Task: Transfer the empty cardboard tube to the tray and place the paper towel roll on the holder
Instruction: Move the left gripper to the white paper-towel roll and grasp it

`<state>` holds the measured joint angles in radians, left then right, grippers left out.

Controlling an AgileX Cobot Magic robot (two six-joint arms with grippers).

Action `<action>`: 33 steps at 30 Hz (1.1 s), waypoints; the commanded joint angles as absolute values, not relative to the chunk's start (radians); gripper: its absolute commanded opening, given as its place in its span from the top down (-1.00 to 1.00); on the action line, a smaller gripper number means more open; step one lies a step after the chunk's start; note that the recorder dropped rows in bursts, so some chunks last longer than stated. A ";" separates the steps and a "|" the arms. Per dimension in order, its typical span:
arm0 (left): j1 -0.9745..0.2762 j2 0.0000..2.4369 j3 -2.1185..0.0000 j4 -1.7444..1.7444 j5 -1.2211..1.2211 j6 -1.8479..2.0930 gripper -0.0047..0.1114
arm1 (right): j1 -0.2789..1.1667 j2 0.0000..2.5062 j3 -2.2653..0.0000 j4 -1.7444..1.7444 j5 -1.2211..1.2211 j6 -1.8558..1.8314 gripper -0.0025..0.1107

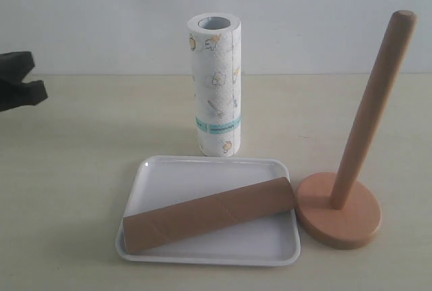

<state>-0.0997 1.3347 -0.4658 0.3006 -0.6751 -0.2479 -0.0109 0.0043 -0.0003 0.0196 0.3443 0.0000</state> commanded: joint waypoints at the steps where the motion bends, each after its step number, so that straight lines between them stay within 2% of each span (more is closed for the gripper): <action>1: -0.101 1.478 -0.568 0.713 -0.855 -0.432 0.85 | -0.008 0.000 0.000 0.019 0.342 0.000 0.96; 7: -0.102 1.699 -0.765 1.033 -0.867 -0.673 0.84 | -0.008 0.000 0.000 0.019 0.342 0.000 0.96; 9: -0.112 1.754 -0.810 1.118 -0.954 -0.780 0.63 | -0.008 0.000 0.000 0.019 0.342 0.000 0.96; 11: -0.141 1.801 -0.844 1.118 -0.999 -0.802 0.17 | -0.008 0.000 0.000 0.019 0.342 0.000 0.96; 12: -0.161 1.826 -0.860 1.118 -1.004 -0.802 -0.16 | -0.008 0.000 0.000 0.019 0.342 0.000 0.96; 14: -0.176 1.846 -0.872 1.108 -1.011 -0.802 -0.59 | -0.009 0.000 0.000 0.021 0.342 0.000 0.96; 15: -0.183 1.855 -0.874 1.105 -1.028 -0.802 -0.77 | -0.009 0.000 0.000 0.021 0.342 0.000 0.96; 17: -0.183 1.868 -0.874 1.107 -1.076 -0.804 -0.97 | -0.009 0.000 0.000 0.021 0.340 0.000 0.96; 26: -0.183 1.914 -0.876 0.916 -1.140 -0.625 -0.97 | -0.009 0.000 0.000 0.021 0.340 0.000 0.96; 33: -0.222 2.014 -0.949 0.904 -1.174 -0.511 -0.97 | -0.009 0.000 0.000 0.021 0.340 0.000 0.96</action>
